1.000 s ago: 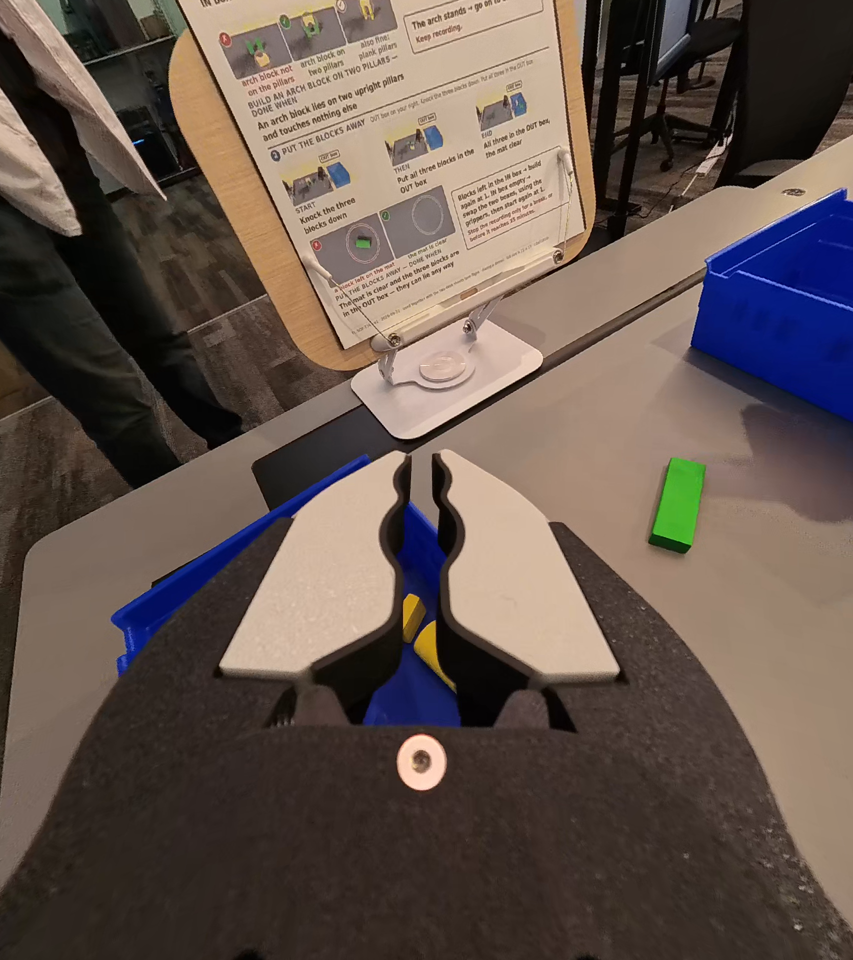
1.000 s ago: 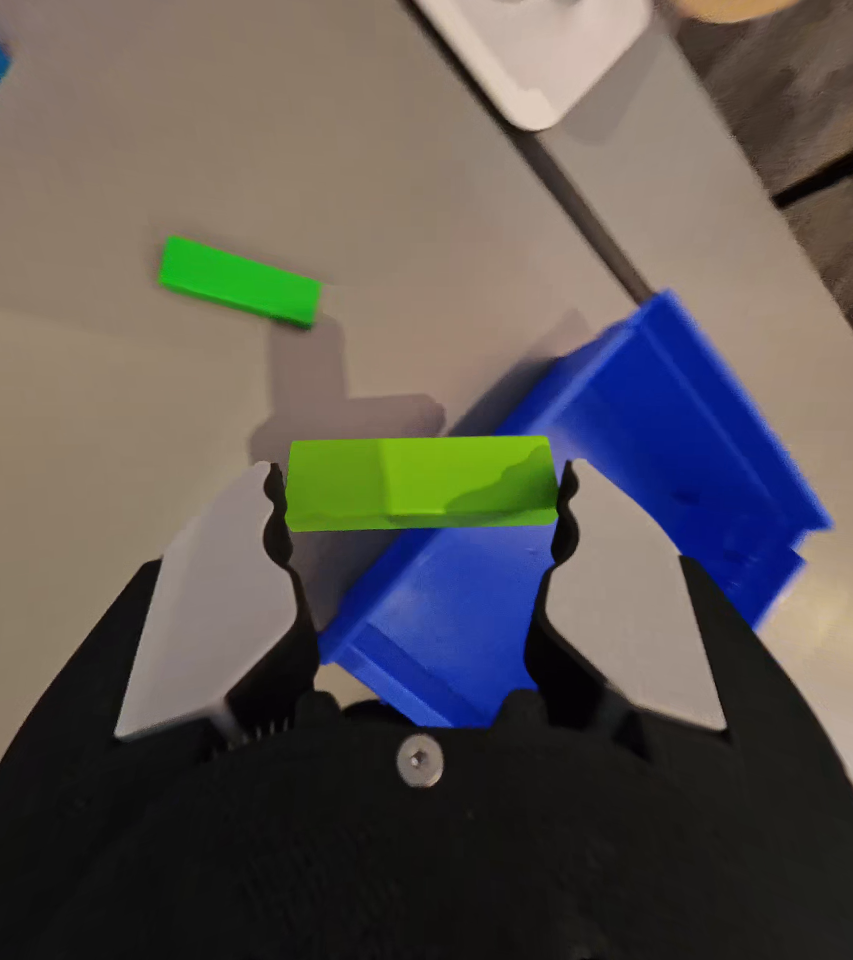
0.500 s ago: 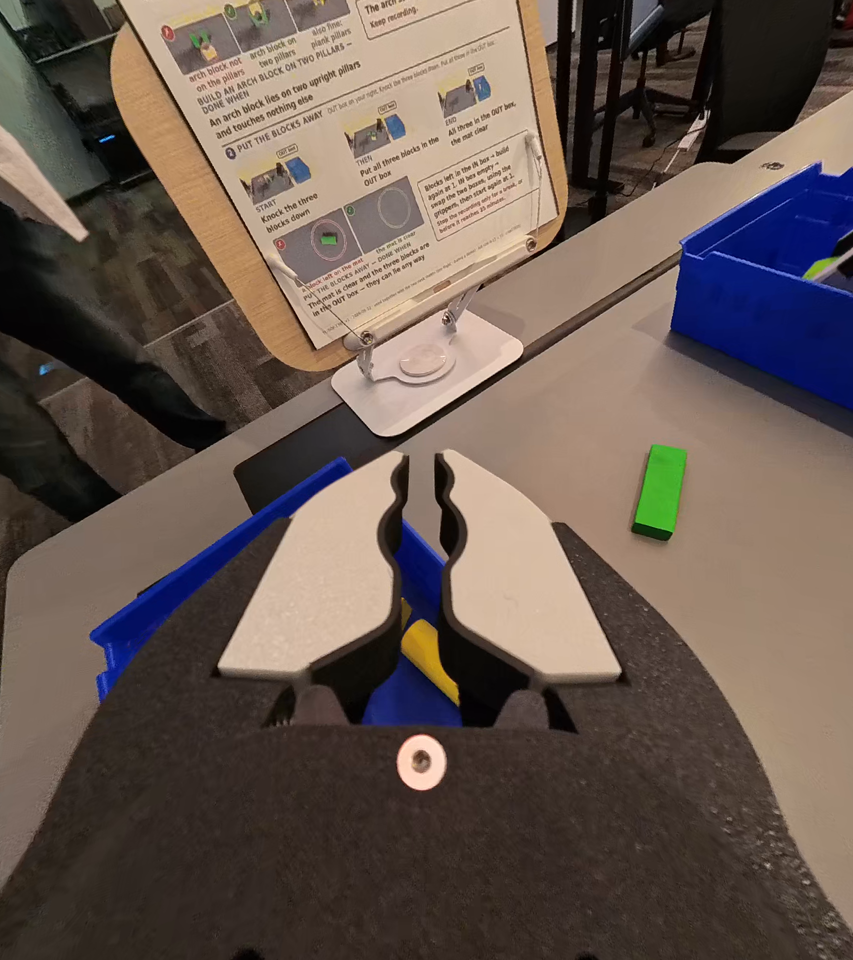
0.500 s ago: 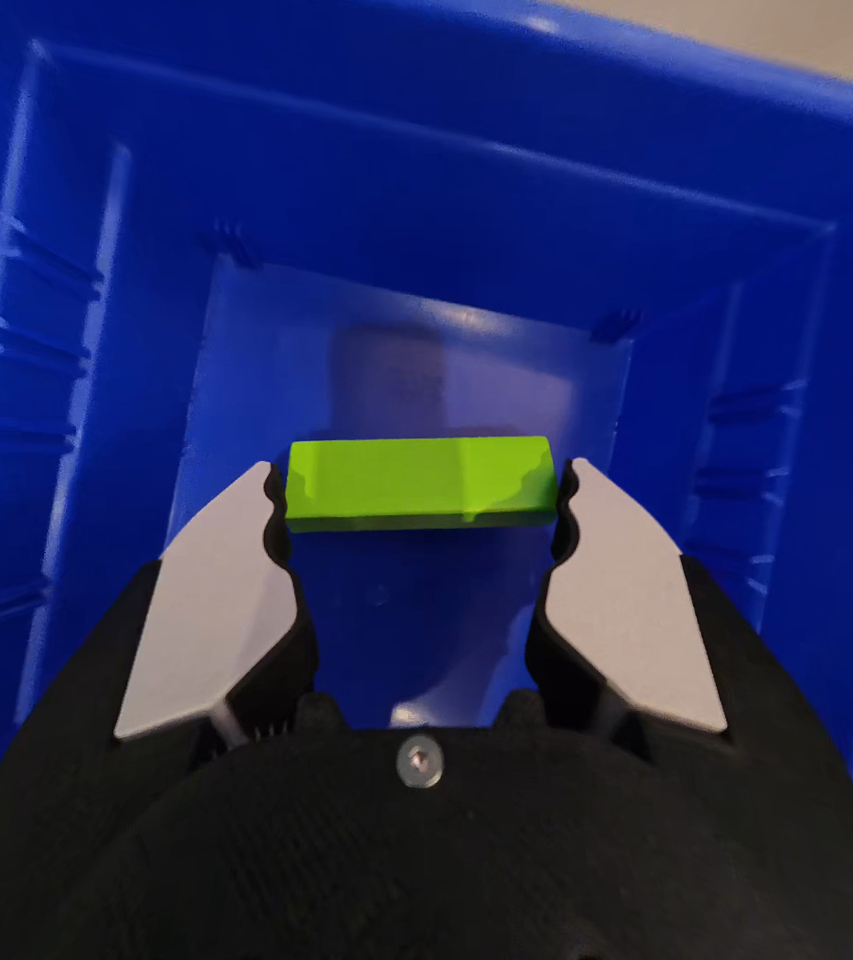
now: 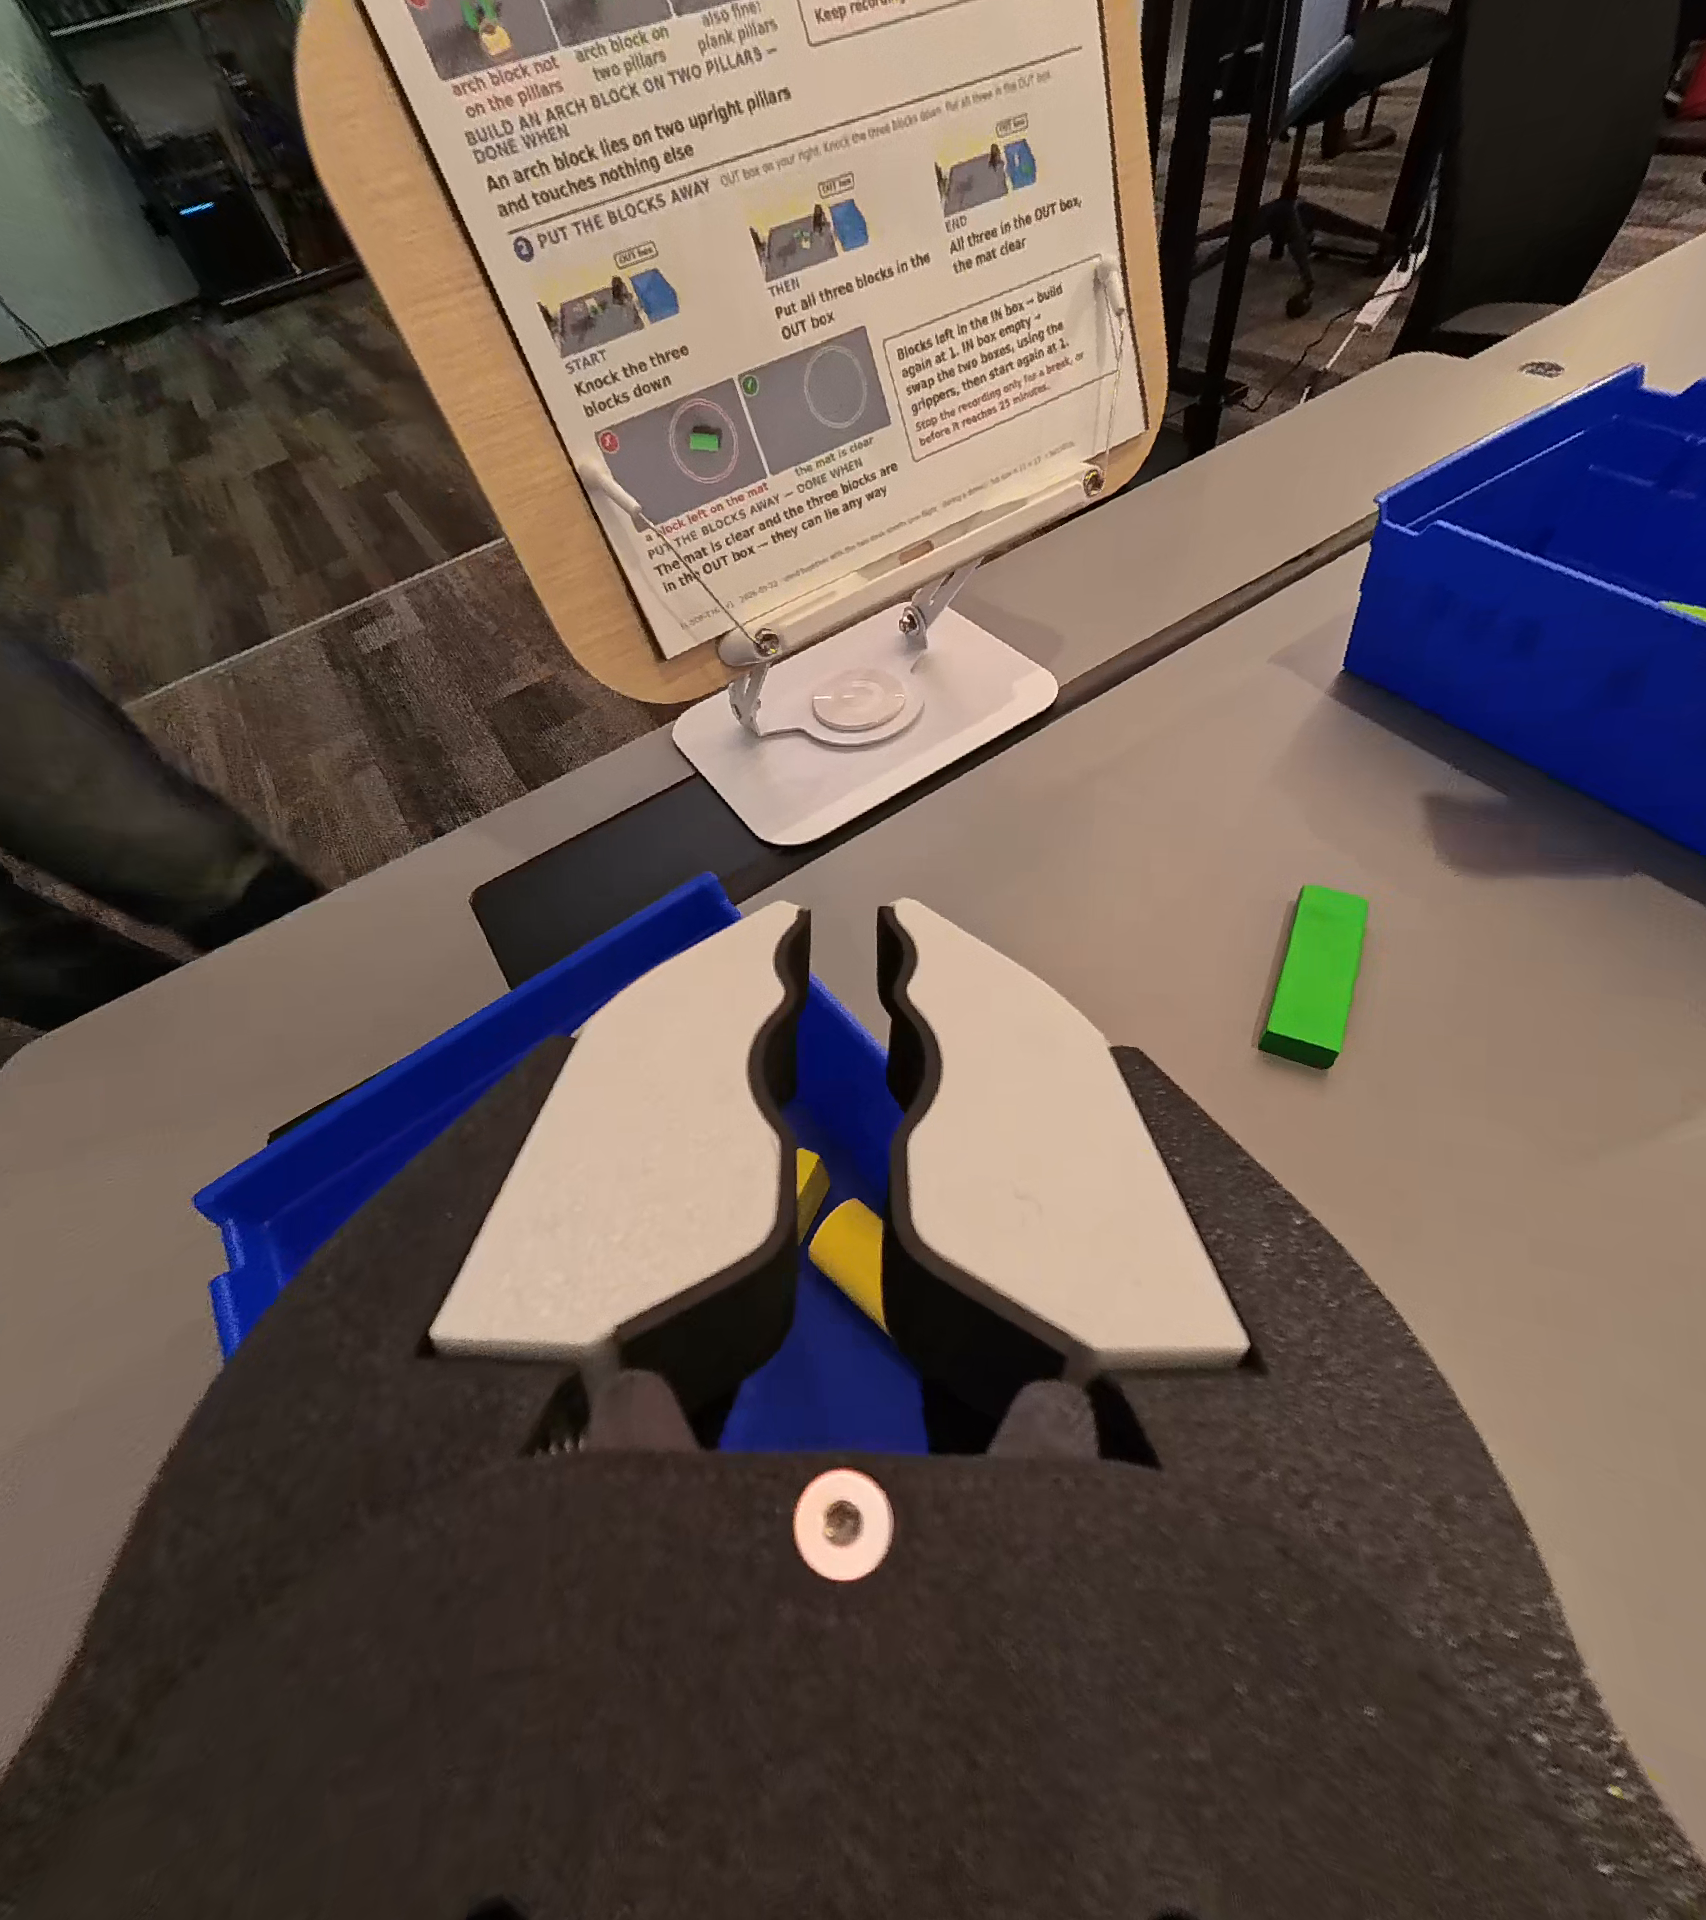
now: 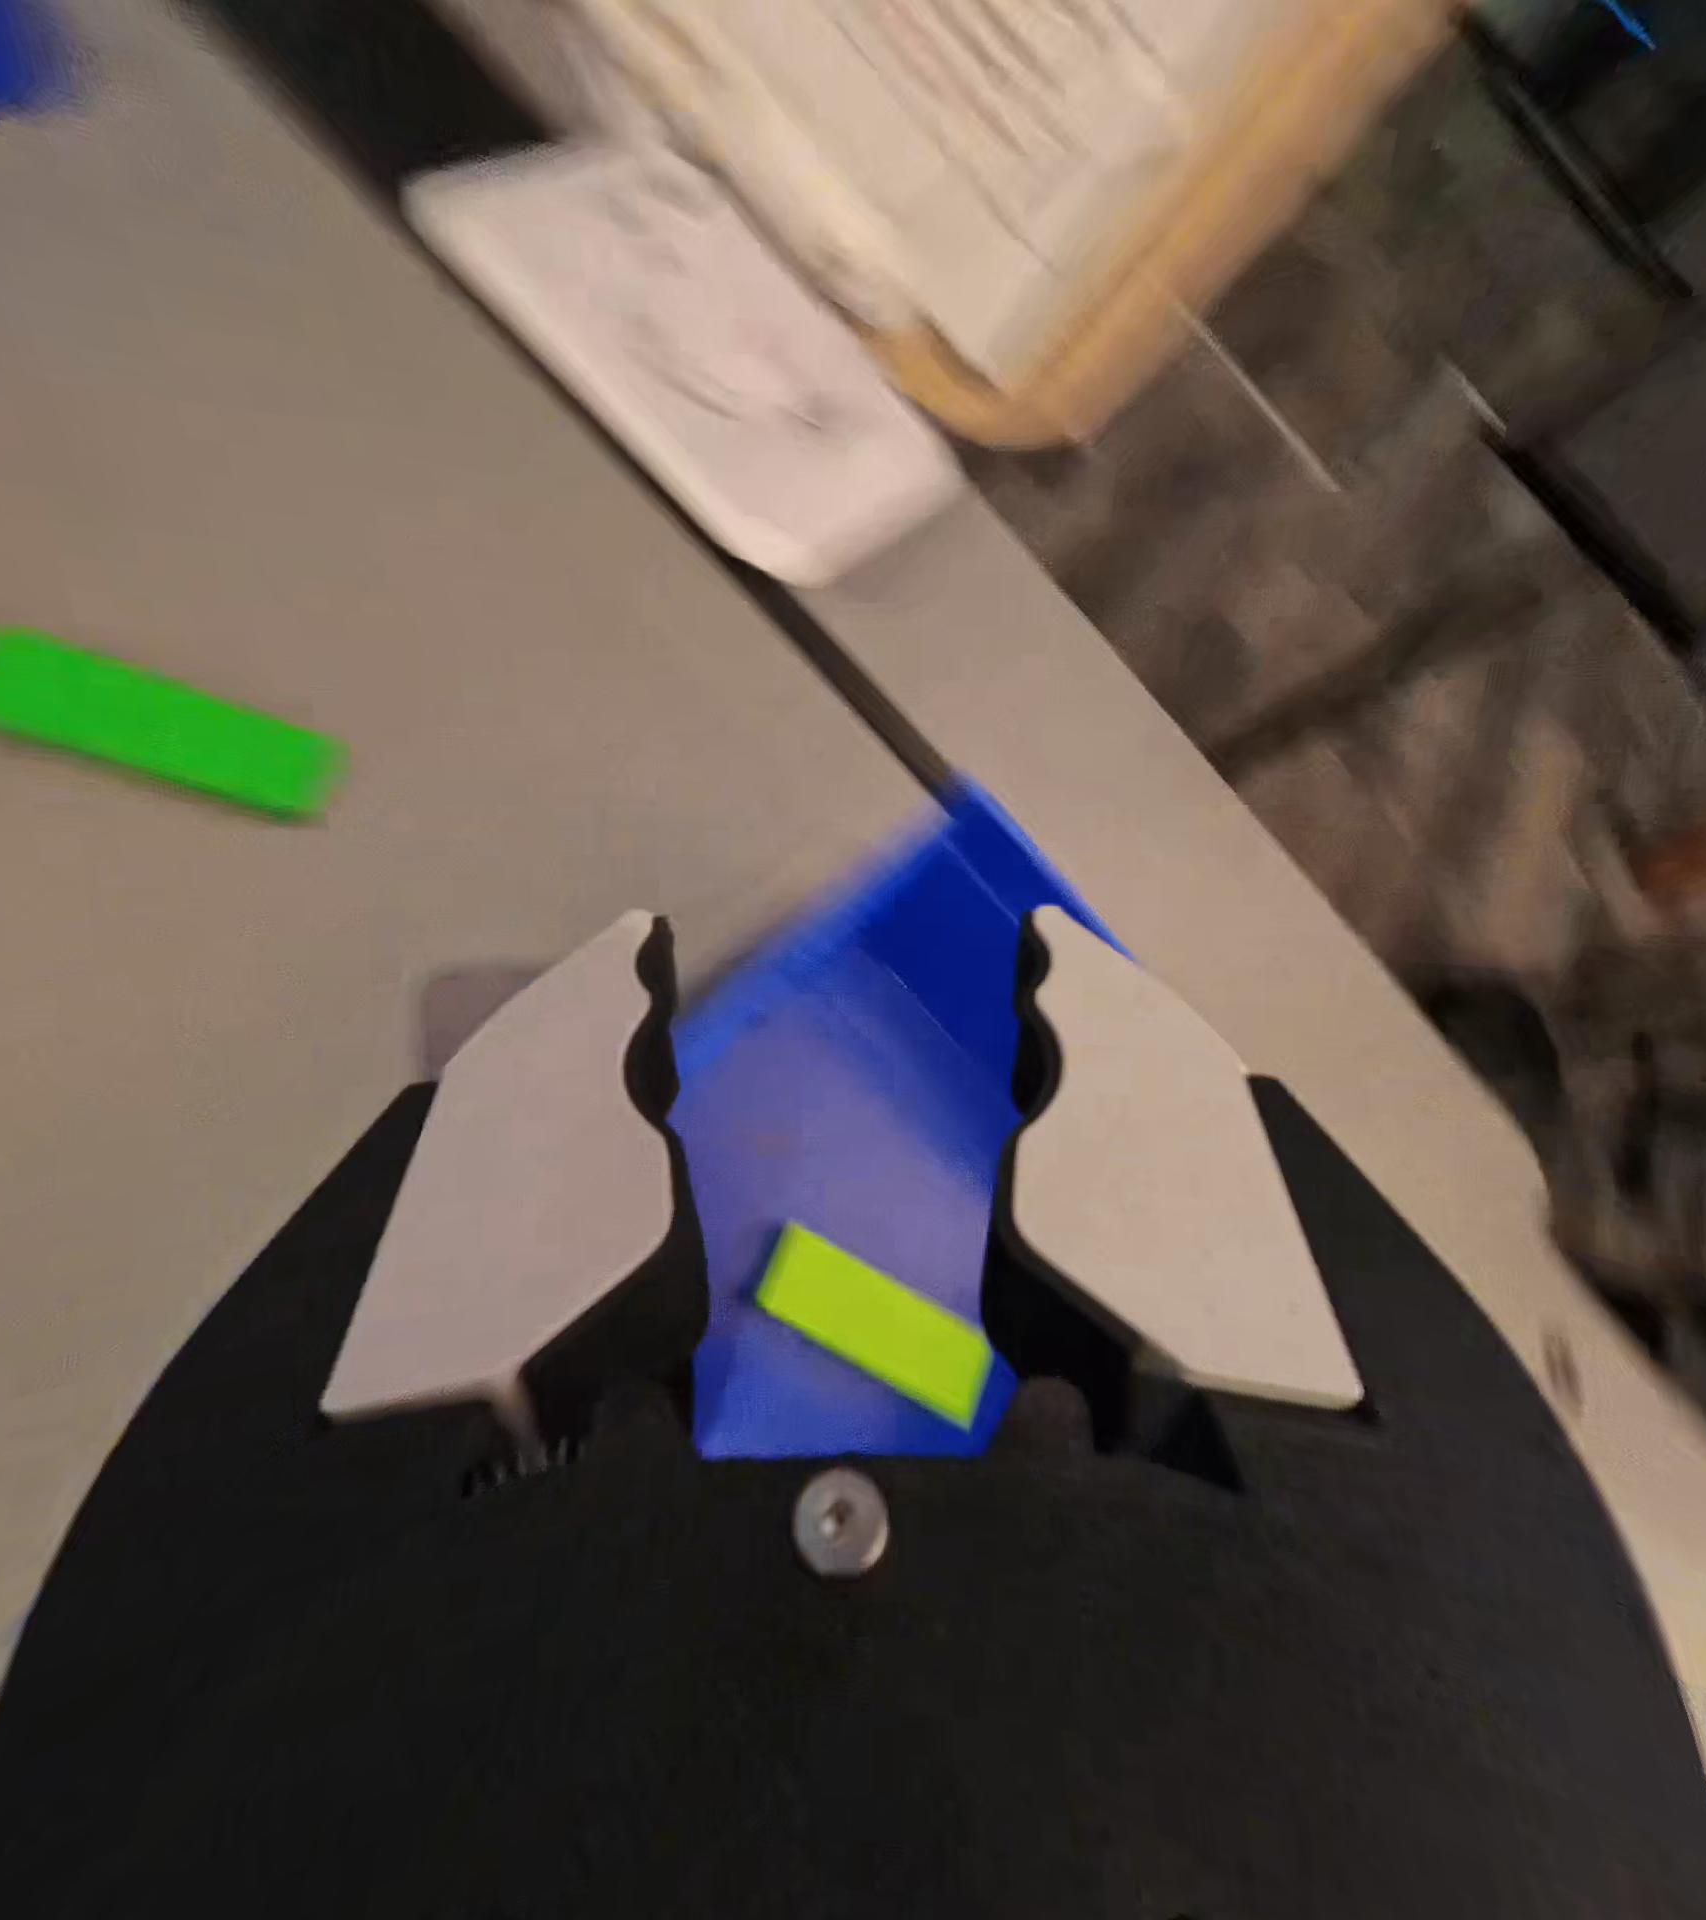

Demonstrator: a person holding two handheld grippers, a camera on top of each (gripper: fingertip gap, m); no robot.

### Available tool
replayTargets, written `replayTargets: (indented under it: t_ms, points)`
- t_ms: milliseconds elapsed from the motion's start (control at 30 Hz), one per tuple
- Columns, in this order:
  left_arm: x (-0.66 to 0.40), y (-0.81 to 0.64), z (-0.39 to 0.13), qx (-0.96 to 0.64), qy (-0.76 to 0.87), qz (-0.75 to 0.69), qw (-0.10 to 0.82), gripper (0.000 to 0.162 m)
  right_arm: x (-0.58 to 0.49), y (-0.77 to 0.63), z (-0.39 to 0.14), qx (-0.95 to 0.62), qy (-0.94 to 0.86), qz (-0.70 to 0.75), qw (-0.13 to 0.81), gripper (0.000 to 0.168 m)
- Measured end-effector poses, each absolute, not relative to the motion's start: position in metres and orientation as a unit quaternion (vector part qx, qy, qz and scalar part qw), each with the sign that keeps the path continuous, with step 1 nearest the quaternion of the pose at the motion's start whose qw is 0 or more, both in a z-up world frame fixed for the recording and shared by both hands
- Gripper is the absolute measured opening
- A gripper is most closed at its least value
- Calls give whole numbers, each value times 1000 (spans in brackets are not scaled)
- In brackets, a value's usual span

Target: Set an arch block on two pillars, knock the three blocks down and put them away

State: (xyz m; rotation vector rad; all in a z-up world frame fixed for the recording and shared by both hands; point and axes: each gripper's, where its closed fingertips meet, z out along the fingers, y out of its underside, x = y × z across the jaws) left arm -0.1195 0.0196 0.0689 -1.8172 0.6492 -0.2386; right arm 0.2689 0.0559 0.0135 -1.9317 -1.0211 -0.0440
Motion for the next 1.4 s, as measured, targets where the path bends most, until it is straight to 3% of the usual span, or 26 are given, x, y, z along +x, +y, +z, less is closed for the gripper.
replayTargets:
  t_ms: [100,233,433,667,867,1033,1133,1400]
  points:
    - [-127,20,68,-776,271,-97,561,13,170,23,-14,-708,-600,65,366,57]
    - [-140,20,66,-782,259,-91,560,14,114,14,-88,-659,-710,61,240,49]
    - [-154,21,64,-790,241,-96,555,16,87,17,-139,-626,-766,33,142,42]
    - [-157,22,62,-793,241,-100,551,16,93,17,-162,-624,-778,14,73,35]
    - [-157,22,61,-793,243,-97,550,17,94,11,-138,-646,-754,17,119,33]
    - [-147,17,63,-788,257,-112,547,18,144,21,-21,-718,-637,6,280,33]
    - [-132,9,68,-780,277,-132,546,18,237,30,14,-825,-492,-15,278,33]
    - [-96,-11,67,-775,333,-128,522,21,393,-4,-113,-963,-264,-1,46,34]
